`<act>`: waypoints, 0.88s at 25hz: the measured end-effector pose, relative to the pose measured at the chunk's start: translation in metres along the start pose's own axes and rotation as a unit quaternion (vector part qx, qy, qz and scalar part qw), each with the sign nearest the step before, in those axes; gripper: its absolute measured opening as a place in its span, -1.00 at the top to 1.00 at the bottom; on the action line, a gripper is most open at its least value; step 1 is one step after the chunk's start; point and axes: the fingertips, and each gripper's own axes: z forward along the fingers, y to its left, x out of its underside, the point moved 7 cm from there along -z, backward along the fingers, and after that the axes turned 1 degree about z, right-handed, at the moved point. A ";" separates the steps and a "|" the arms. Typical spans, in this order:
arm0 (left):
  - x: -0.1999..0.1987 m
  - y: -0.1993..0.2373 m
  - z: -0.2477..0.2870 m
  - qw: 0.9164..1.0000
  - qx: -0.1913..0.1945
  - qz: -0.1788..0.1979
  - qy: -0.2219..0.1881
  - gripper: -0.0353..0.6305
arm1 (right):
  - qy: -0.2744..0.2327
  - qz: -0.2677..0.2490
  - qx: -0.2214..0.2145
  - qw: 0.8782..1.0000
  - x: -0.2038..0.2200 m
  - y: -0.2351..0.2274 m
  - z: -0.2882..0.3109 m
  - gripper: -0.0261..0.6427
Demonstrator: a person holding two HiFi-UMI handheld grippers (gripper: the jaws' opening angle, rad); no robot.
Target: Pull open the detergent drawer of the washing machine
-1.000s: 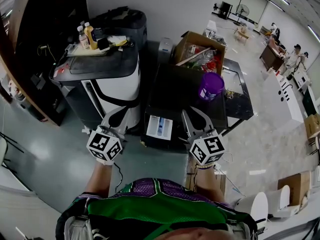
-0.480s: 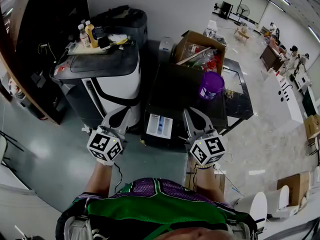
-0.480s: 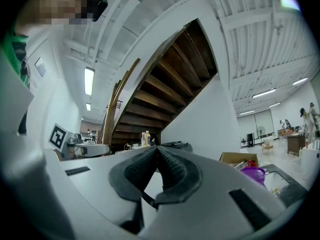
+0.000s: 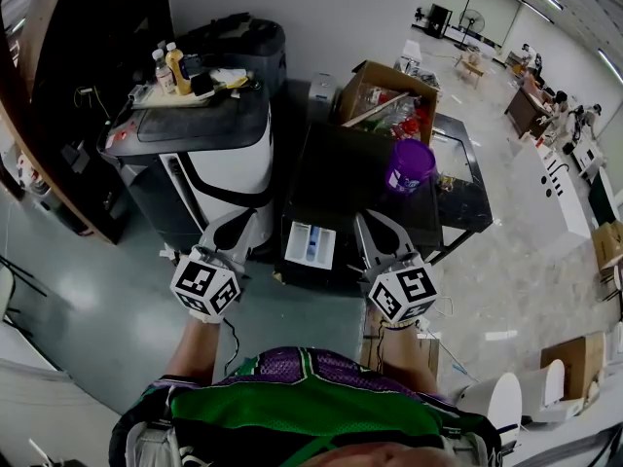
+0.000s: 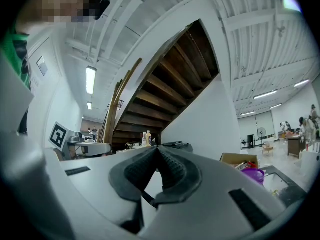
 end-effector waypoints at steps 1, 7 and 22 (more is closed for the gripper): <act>0.000 0.000 0.000 1.000 0.000 0.000 0.000 0.84 | 0.000 -0.001 0.000 1.000 0.000 0.000 -0.001 0.91; 0.000 -0.003 0.001 1.000 0.006 -0.004 -0.001 0.84 | -0.001 -0.002 0.003 1.000 -0.002 0.000 -0.005 0.91; -0.001 -0.008 0.005 1.000 0.014 -0.002 0.000 0.84 | 0.008 -0.024 0.005 1.000 -0.005 0.006 -0.006 0.91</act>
